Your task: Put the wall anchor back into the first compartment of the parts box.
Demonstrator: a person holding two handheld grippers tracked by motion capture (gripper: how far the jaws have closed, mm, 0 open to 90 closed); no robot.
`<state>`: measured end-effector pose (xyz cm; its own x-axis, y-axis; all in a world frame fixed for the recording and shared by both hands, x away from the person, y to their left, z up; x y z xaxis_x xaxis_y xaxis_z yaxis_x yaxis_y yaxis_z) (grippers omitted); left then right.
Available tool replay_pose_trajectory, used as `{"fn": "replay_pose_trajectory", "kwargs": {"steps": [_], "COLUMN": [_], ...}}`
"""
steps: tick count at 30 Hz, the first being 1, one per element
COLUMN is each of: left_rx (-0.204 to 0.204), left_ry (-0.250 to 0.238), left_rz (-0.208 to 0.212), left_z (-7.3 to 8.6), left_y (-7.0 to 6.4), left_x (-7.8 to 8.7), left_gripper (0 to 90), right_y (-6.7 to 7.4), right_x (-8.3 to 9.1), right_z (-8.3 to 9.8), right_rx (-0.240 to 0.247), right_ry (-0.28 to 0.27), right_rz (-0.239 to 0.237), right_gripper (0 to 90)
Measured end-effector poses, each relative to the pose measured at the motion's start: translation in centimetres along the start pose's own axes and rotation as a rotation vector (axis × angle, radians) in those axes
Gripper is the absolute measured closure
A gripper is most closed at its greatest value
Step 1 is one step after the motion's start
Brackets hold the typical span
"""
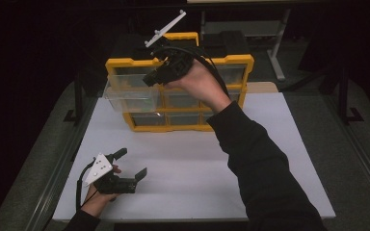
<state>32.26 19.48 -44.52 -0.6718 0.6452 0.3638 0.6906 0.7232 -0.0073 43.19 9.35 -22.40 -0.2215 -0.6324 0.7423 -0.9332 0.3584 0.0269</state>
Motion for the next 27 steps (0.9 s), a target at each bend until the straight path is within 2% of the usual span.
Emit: {"fn": "replay_pose_trajectory", "kwargs": {"steps": [6,7,11,13,16,17,19,21,27], "left_rx": [0.015,0.003,0.009,0.007,0.0,0.013,0.009,0.009,0.002], "left_ry": [-0.005,-0.004,-0.002,-0.005,-0.003,-0.005,0.002,0.003,0.002], "left_rz": [0.007,0.004,0.005,0.007,0.005,0.007,0.005,0.004,0.002], "left_z": [0.0,0.0,0.0,0.0,0.0,0.0,0.1,0.1,0.0], "left_y": [-0.1,0.0,-0.1,-0.1,0.0,-0.1,-0.1,-0.1,-0.2], "left_x": [0.0,0.0,0.0,0.0,0.0,0.0,0.0,0.0,0.1], "left_gripper": [0.0,0.0,0.0,0.0,0.0,0.0,0.0,0.0,0.0], "right_y": [-0.1,-0.2,-0.4,-0.5,-0.3,-0.3,0.3,0.9,2.2], "right_x": [-0.9,-1.1,-1.6,-1.6,-1.4,-1.3,-0.9,-0.6,-0.7], "right_z": [-0.5,-0.4,-0.5,-0.5,-0.4,-0.5,-0.6,-0.8,-0.6], "right_rx": [0.005,0.021,0.004,0.011,0.017,0.032,0.02,0.028,0.06], "right_ry": [0.015,0.02,0.023,0.025,0.024,0.017,0.006,-0.013,-0.031], "right_rz": [-0.005,-0.001,0.002,0.003,0.003,0.003,-0.019,-0.043,-0.078], "right_gripper": [83.2,83.2,78.5,79.4,86.0,88.4,89.1,89.1,89.1]}}
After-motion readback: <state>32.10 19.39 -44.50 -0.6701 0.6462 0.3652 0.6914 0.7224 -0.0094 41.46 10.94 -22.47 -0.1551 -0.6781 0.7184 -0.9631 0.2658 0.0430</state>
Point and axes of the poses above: each handheld gripper's, and its own axes: x roughly backward along the jaws, z roughly out of its underside, y roughly to its left, the point moved 10 cm from there along -x, roughly forward along the jaws, and after that the axes turned 9 degrees about y, right-handed, at the moved point
